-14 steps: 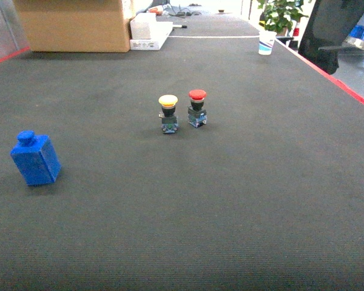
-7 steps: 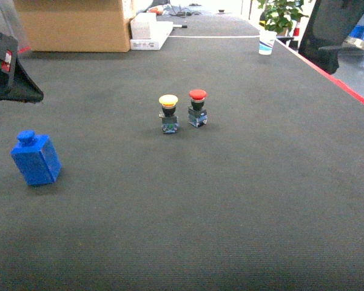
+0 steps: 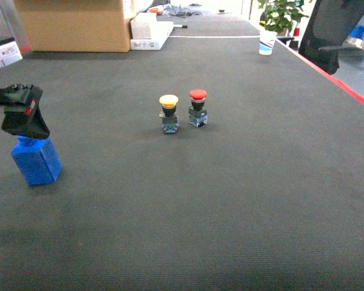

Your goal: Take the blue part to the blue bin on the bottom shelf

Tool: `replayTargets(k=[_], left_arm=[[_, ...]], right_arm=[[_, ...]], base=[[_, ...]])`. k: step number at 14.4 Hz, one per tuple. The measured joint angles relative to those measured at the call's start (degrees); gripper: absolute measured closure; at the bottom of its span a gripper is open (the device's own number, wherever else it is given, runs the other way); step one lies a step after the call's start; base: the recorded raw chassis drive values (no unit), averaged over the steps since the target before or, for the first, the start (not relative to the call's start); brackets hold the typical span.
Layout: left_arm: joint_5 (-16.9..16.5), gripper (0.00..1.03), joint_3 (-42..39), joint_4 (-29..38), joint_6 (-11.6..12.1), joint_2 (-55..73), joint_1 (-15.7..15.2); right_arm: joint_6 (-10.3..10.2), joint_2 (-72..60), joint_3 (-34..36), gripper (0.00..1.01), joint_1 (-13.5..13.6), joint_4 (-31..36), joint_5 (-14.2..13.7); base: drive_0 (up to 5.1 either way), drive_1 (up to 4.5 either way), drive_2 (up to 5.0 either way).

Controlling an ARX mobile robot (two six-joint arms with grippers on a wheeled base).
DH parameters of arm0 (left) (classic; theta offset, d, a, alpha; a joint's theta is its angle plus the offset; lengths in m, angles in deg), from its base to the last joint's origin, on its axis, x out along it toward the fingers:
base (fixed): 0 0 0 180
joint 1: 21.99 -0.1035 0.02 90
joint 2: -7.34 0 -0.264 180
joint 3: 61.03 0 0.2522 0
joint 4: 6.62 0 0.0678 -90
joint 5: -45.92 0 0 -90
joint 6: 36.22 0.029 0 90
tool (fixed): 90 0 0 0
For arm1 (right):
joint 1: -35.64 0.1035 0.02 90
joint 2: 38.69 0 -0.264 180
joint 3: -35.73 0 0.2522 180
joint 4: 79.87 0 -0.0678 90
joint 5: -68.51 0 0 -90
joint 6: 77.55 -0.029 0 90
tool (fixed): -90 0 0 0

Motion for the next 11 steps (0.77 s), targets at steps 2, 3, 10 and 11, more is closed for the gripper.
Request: replayTargets(k=[2, 3, 10, 11], left_arm=[[0.48, 0.05, 1.68, -1.14, 0.85, 3.34, -0.20], [0.20, 0.05, 4.04, -2.05, 1.16, 5.29, -0.28], [2.05, 0.05, 8.98, -4.76, 1.40, 11.21, 0.46], [2.01, 0.05, 9.07, -4.94, 1.38, 11.23, 0.48]], right_arm=[[0.00, 0.00, 0.00, 0.03, 0.00, -0.02, 0.00], [0.00, 0.00, 0.00, 0.03, 0.00, -0.02, 0.00], [0.00, 0.00, 0.00, 0.03, 0.00, -0.02, 0.00], [0.00, 0.00, 0.00, 0.03, 0.00, 0.00, 0.00]], base=[[0.0, 0.00, 0.0], [0.0, 0.00, 0.0], [0.0, 0.00, 0.0], [0.0, 0.00, 0.0]])
